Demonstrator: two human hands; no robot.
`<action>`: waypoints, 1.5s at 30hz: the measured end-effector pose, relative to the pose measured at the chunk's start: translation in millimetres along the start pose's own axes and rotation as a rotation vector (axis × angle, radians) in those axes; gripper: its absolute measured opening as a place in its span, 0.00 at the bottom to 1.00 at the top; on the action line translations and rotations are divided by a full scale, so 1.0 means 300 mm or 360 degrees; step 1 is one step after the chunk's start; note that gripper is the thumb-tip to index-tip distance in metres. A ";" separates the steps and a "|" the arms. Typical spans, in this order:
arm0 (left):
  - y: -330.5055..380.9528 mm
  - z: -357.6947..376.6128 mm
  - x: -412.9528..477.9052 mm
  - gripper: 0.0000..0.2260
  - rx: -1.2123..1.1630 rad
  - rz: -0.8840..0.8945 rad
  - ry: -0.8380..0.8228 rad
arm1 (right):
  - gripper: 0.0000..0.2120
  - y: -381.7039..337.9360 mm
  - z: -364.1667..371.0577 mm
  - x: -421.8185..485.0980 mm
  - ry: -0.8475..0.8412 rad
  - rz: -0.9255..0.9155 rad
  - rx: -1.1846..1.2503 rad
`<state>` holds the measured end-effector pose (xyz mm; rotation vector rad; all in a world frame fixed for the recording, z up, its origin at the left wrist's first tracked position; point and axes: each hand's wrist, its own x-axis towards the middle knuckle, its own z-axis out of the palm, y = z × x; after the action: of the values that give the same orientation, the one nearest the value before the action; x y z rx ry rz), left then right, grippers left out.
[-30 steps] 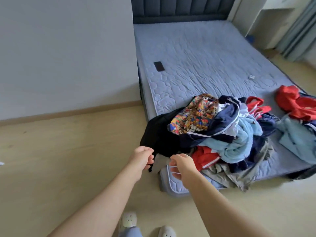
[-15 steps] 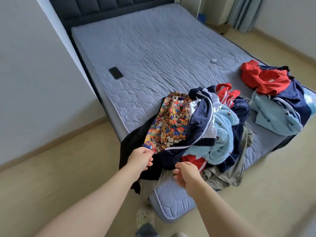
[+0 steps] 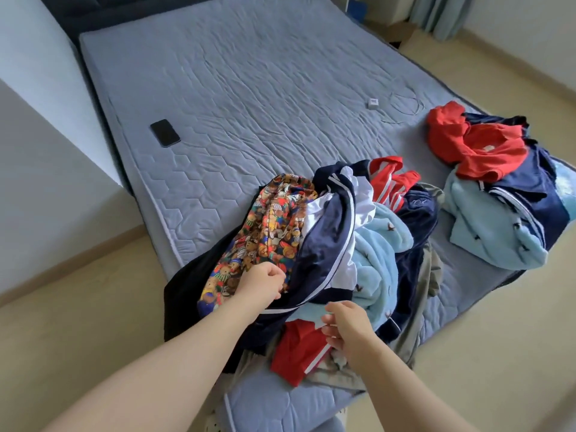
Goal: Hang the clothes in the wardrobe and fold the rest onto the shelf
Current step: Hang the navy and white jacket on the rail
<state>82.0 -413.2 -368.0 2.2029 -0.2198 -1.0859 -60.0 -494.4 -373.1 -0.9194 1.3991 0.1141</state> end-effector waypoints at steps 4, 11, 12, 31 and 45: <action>0.056 0.160 0.138 0.04 0.0441 0.0087 0.0062 | 0.04 -0.064 -0.123 0.128 -0.0012 0.0037 -0.0046; 0.129 0.350 0.346 0.25 0.0636 0.0077 -0.0031 | 0.06 -0.158 -0.240 0.275 -0.0016 0.0032 -0.0205; 0.133 0.369 0.365 0.27 0.0612 0.0035 -0.0058 | 0.05 -0.159 -0.250 0.284 -0.0026 0.0052 -0.0184; 0.211 0.079 -0.027 0.12 -0.0305 0.0234 -0.0179 | 0.18 -0.310 -0.158 0.122 -0.0341 0.0163 0.0179; 0.185 -0.324 -0.297 0.18 -0.0836 -0.0177 -0.0161 | 0.13 -0.417 0.133 -0.351 -0.0593 -0.0711 0.0049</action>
<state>105.8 -371.0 -233.2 1.7076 0.1357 -1.1608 19.4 -507.0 -225.4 -1.1006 0.8293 -0.0723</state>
